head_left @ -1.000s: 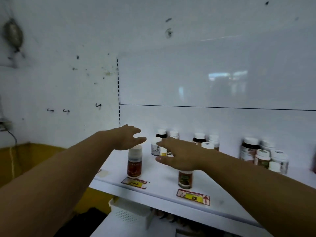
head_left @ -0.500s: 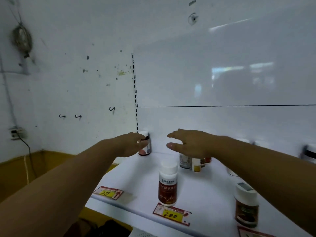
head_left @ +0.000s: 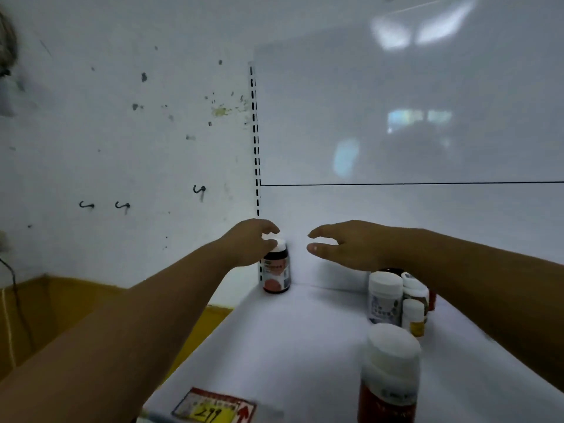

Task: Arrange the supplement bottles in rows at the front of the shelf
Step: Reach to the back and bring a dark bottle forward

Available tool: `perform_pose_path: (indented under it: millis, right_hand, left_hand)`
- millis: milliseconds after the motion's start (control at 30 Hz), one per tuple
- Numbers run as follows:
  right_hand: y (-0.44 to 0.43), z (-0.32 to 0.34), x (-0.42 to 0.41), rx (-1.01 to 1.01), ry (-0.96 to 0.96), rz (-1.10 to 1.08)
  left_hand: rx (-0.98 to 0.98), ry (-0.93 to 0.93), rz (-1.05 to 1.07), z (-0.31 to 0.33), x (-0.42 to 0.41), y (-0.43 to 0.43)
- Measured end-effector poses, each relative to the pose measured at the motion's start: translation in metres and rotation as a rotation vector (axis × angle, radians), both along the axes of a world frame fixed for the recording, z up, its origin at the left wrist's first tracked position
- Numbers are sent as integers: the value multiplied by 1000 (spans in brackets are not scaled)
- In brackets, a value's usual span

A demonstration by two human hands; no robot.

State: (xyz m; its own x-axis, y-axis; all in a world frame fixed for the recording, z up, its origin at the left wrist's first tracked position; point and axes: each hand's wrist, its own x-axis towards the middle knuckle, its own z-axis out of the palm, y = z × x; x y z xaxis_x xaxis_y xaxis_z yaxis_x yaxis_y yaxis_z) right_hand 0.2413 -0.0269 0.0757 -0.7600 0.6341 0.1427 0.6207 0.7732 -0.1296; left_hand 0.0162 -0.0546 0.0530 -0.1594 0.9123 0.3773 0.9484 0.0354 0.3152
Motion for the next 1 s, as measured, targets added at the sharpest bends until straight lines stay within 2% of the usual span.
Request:
perform_pose_path:
  millis: [133,233,367,567,767,867,1000]
  right_hand:
    - [1,2,-27,-15,-34,-86]
    - [0,3,-45,-15,-24,-136]
    - [-7,-2,-57,-30,-9,-198]
    - [-21,-7,-62,-29,-47,-284]
    - [-32,-11,-81,-65,88,-280]
    - [-37,-14,-93,-123,205,-268]
    - [-50,-18,-105,-176,309,-187]
  left_hand:
    - [38,-2,-24,-11,-30,30]
    - [74,-63,-50,-15,-46,53]
    - [9,-120,-94,-30,-53,77]
    - [67,-258,-182,-42,-59,90]
    - [21,-371,-348,-31,-67,57]
    - [-35,-494,-424,-16,-67,25]
    - [-58,-592,-506,-3,-57,-23]
